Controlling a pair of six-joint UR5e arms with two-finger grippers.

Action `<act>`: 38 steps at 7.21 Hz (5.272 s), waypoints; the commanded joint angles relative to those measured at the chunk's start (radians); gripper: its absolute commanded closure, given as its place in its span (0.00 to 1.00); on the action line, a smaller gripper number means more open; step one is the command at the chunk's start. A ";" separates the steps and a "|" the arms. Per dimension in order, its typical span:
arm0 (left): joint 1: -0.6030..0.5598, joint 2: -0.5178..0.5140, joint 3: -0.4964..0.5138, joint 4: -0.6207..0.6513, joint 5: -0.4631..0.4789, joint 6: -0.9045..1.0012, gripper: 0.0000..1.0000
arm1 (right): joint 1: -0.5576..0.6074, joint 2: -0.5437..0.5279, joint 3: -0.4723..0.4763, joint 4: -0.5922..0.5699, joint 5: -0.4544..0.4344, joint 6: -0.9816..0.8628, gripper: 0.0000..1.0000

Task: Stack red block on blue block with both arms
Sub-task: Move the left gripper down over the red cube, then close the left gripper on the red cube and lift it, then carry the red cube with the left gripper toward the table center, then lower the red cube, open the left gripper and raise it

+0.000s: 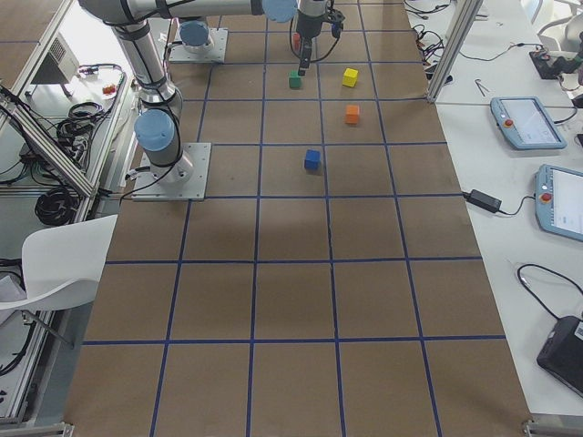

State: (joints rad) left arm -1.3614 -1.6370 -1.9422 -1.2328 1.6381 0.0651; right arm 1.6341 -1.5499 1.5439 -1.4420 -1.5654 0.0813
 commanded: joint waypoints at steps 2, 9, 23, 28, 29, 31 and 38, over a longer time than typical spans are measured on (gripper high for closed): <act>0.010 -0.079 -0.024 0.076 0.031 0.051 0.00 | 0.000 0.001 0.002 -0.001 -0.002 -0.001 0.00; 0.010 -0.214 -0.026 0.108 0.032 0.056 0.00 | 0.000 0.001 0.002 0.000 -0.004 0.000 0.00; -0.232 -0.228 0.342 -0.200 -0.073 -0.106 1.00 | -0.002 -0.004 0.004 0.003 -0.004 -0.012 0.00; -0.398 -0.319 0.342 -0.076 -0.161 -0.220 1.00 | -0.004 -0.004 0.004 0.028 -0.004 -0.015 0.00; -0.424 -0.346 0.342 -0.016 -0.179 -0.228 1.00 | -0.005 -0.006 0.002 0.052 -0.007 -0.015 0.00; -0.470 -0.400 0.342 0.047 -0.231 -0.284 1.00 | -0.004 -0.006 0.002 0.068 -0.030 -0.014 0.00; -0.547 -0.478 0.344 0.073 -0.232 -0.364 0.34 | -0.005 -0.004 -0.001 0.061 -0.033 -0.014 0.00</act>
State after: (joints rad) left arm -1.9044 -2.1056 -1.5996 -1.1634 1.4044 -0.2938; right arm 1.6292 -1.5550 1.5448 -1.3785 -1.5961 0.0670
